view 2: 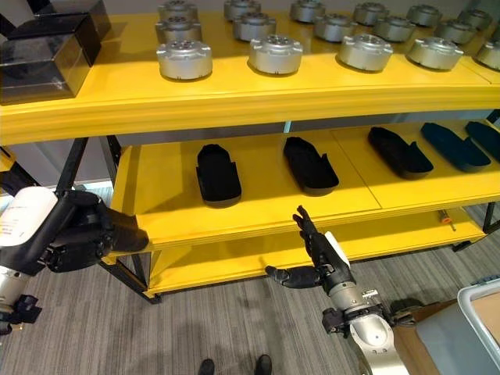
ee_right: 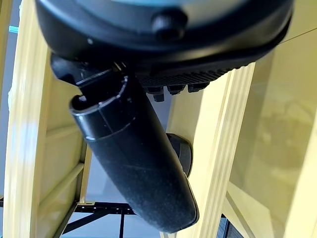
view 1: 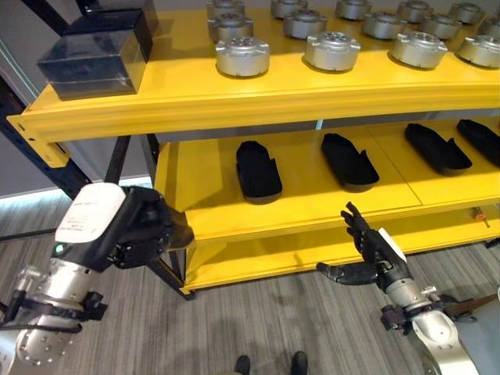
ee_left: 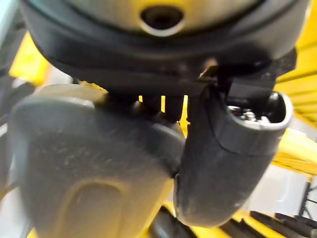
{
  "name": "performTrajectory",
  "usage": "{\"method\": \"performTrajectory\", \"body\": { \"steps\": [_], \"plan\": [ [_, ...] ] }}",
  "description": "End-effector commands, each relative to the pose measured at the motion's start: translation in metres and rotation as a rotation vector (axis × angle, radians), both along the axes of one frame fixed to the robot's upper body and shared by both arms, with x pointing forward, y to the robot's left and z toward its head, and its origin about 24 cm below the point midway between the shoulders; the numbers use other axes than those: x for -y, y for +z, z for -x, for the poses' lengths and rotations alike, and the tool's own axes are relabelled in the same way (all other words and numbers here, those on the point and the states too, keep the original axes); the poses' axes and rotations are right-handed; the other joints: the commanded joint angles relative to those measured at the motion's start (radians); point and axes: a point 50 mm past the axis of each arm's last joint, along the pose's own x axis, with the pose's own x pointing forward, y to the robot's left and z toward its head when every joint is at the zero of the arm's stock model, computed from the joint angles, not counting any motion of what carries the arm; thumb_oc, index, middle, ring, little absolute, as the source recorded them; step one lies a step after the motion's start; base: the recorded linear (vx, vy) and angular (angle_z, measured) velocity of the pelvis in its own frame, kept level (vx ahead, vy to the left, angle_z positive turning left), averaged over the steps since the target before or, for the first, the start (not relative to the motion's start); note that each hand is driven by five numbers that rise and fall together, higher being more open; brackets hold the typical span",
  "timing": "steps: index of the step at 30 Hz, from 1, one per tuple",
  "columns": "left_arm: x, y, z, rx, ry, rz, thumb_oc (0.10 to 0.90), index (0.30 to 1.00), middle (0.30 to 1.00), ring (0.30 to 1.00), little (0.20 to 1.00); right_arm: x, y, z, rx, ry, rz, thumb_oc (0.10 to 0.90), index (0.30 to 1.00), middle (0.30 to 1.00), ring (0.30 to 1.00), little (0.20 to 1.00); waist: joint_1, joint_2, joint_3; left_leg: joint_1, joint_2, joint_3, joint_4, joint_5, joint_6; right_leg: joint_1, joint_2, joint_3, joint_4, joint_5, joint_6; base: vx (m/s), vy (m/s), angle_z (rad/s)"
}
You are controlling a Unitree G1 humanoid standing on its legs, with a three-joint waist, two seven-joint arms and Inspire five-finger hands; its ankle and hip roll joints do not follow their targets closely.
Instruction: Move parts from the plastic box to the shelf.
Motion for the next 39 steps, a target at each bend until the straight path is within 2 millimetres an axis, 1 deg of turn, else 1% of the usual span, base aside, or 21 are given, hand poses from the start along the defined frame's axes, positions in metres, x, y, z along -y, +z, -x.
{"method": "performTrajectory", "body": {
  "steps": [1,4,8,11,12,16,17,18,19,22,30,36,39],
  "plan": [
    [0.007,0.079,0.007,0.474,-0.075,-0.075,0.4,0.3,0.3,0.3,0.3,-0.007,0.045,-0.02,0.236,0.084,-0.017,0.9,1.0,1.0,1.0,1.0,-0.042,-0.004,-0.078,0.0,-0.015,0.028,0.0,-0.03,0.019,0.045,-0.002,-0.01,0.014,-0.071,0.024,0.0,0.0,0.0],
    [0.009,0.084,0.009,0.492,-0.091,-0.097,0.4,0.3,0.3,0.3,0.3,-0.007,0.044,-0.019,0.233,0.082,-0.018,0.9,1.0,1.0,1.0,1.0,-0.044,-0.002,-0.078,0.002,-0.014,0.031,-0.001,-0.03,0.018,0.046,-0.002,-0.01,0.012,-0.07,0.025,0.0,0.0,0.0],
    [0.018,0.1,0.015,0.545,-0.143,-0.147,0.4,0.3,0.3,0.3,0.3,-0.008,0.044,-0.019,0.233,0.089,-0.021,0.9,1.0,1.0,1.0,1.0,-0.049,0.004,-0.08,0.003,-0.013,0.035,-0.005,-0.032,0.016,0.048,-0.003,-0.006,0.008,-0.071,0.027,0.0,0.0,0.0],
    [0.021,0.101,0.015,0.54,-0.159,-0.157,0.4,0.3,0.3,0.3,0.3,-0.008,0.043,-0.018,0.231,0.084,-0.026,0.9,1.0,1.0,1.0,1.0,-0.052,0.009,-0.079,0.011,-0.011,0.035,-0.008,-0.043,0.015,0.057,-0.002,-0.006,0.005,-0.082,0.028,0.02,-0.006,0.0],
    [0.02,0.1,0.015,0.533,-0.154,-0.163,0.4,0.3,0.3,0.3,0.3,-0.008,0.043,-0.018,0.231,0.081,-0.024,0.9,1.0,1.0,1.0,1.0,-0.053,0.011,-0.073,0.009,-0.013,0.037,-0.007,-0.035,0.016,0.053,-0.005,-0.008,0.008,-0.075,0.028,0.02,-0.01,-0.04],
    [0.01,0.09,0.014,0.496,-0.089,-0.153,0.4,0.3,0.3,0.3,0.3,-0.007,0.042,-0.017,0.227,0.072,-0.022,0.9,1.0,1.0,1.0,1.0,-0.051,0.013,-0.069,0.019,-0.01,0.038,-0.009,-0.049,0.017,0.061,-0.004,-0.006,0.005,-0.085,0.029,0.03,-0.01,-0.02],
    [0.005,0.085,0.014,0.481,-0.051,-0.139,0.4,0.3,0.3,0.3,0.3,-0.007,0.041,-0.017,0.225,0.065,-0.025,0.9,1.0,1.0,1.0,1.0,-0.049,0.01,-0.067,0.019,-0.009,0.038,-0.009,-0.05,0.018,0.063,-0.004,-0.007,0.004,-0.087,0.028,0.0,0.0,0.0],
    [0.005,0.084,0.014,0.481,-0.051,-0.139,0.4,0.3,0.3,0.3,0.3,-0.007,0.041,-0.017,0.224,0.066,-0.025,0.9,1.0,1.0,1.0,1.0,-0.049,0.011,-0.067,0.019,-0.009,0.038,-0.009,-0.051,0.018,0.063,-0.004,-0.007,0.004,-0.087,0.028,0.0,0.0,0.0],
    [0.001,0.08,0.014,0.467,-0.03,-0.124,0.4,0.3,0.3,0.3,0.3,-0.006,0.041,-0.017,0.225,0.062,-0.027,0.9,1.0,1.0,1.0,1.0,-0.048,0.009,-0.064,0.015,-0.011,0.039,-0.007,-0.043,0.018,0.06,-0.006,-0.008,0.006,-0.081,0.027,0.0,0.0,0.0],
    [-0.007,0.071,0.013,0.445,0.024,-0.103,0.4,0.3,0.3,0.3,0.3,-0.006,0.041,-0.016,0.227,0.054,-0.027,0.9,1.0,1.0,1.0,1.0,-0.048,0.006,-0.061,0.017,-0.011,0.04,-0.007,-0.045,0.019,0.063,-0.005,-0.009,0.005,-0.084,0.026,0.0,0.0,0.0],
    [-0.029,0.039,0.016,0.367,0.203,-0.066,0.4,0.3,0.3,0.3,0.3,-0.002,0.04,-0.016,0.219,0.02,-0.02,0.9,1.0,1.0,1.0,1.0,-0.042,-0.003,-0.054,0.023,-0.006,0.039,-0.009,-0.06,0.019,0.069,0.001,-0.007,0.002,-0.097,0.024,0.01,-0.005,0.0],
    [-0.032,0.025,0.016,0.321,0.239,-0.043,0.4,0.3,0.3,0.3,0.3,0.0,0.04,-0.016,0.218,0.008,-0.015,0.9,1.0,1.0,1.0,1.0,-0.041,-0.01,-0.048,0.022,-0.002,0.039,-0.009,-0.063,0.021,0.066,0.002,-0.006,0.002,-0.098,0.021,0.0,0.0,0.0],
    [-0.032,0.018,0.012,0.306,0.252,-0.037,0.4,0.3,0.3,0.3,0.3,0.001,0.041,-0.017,0.219,0.002,-0.004,0.9,1.0,1.0,1.0,1.0,-0.044,-0.011,-0.042,0.02,-0.002,0.04,-0.009,-0.063,0.021,0.065,0.004,-0.006,0.002,-0.1,0.021,0.0,0.0,0.0]
  ]
}}
